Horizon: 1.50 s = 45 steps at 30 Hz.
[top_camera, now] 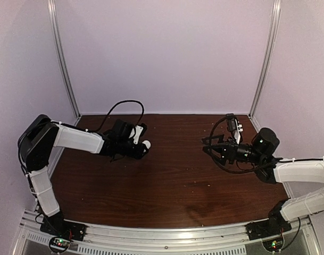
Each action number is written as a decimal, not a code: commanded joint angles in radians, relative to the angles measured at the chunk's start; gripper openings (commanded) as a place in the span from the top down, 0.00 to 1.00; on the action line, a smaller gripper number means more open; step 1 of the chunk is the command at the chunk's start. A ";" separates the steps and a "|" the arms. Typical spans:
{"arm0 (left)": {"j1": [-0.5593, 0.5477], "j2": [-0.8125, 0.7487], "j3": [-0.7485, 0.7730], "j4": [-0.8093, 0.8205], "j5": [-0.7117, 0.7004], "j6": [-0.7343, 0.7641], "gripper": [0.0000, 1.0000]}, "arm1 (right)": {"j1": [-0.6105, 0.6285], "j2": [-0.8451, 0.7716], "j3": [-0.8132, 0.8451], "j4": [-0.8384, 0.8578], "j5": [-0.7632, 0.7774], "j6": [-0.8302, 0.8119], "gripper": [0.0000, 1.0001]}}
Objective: Insert the wireless bluetooth earbuds into the charging case
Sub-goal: Place the charging case with the earbuds at the center of the board, then reset both arms
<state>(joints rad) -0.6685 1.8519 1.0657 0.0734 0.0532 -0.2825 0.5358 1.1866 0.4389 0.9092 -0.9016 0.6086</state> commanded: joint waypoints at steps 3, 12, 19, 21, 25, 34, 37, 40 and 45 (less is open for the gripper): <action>0.018 0.087 0.090 -0.010 0.009 -0.037 0.72 | -0.008 -0.020 -0.019 0.003 -0.002 -0.011 0.00; 0.019 0.167 0.132 -0.032 0.010 -0.043 0.61 | -0.010 -0.015 -0.018 -0.021 0.001 -0.026 0.00; 0.020 0.204 0.181 -0.091 -0.002 -0.046 0.53 | -0.010 -0.010 -0.019 -0.054 0.021 -0.048 0.00; 0.019 0.203 0.189 -0.112 -0.001 -0.043 0.47 | -0.011 -0.014 -0.019 -0.072 0.026 -0.058 0.00; 0.018 0.165 0.193 -0.134 0.020 -0.032 0.28 | -0.016 -0.024 -0.016 -0.096 0.045 -0.075 0.00; 0.020 -0.098 0.159 -0.144 0.031 -0.010 0.02 | -0.072 -0.070 0.024 -0.216 0.093 -0.117 0.00; 0.021 -0.193 0.122 -0.125 -0.030 -0.020 0.02 | -0.105 -0.107 0.038 -0.308 0.139 -0.143 0.00; 0.032 -0.264 0.088 -0.122 -0.100 -0.036 0.02 | -0.141 -0.143 0.052 -0.375 0.179 -0.166 0.00; 0.113 -0.381 0.003 -0.122 -0.061 -0.107 0.02 | -0.211 -0.190 0.054 -0.437 0.202 -0.172 0.00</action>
<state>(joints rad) -0.6220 1.5394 1.1488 -0.0635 0.0067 -0.3317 0.3691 1.0348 0.4679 0.5564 -0.7528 0.4656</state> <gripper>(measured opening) 0.976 0.997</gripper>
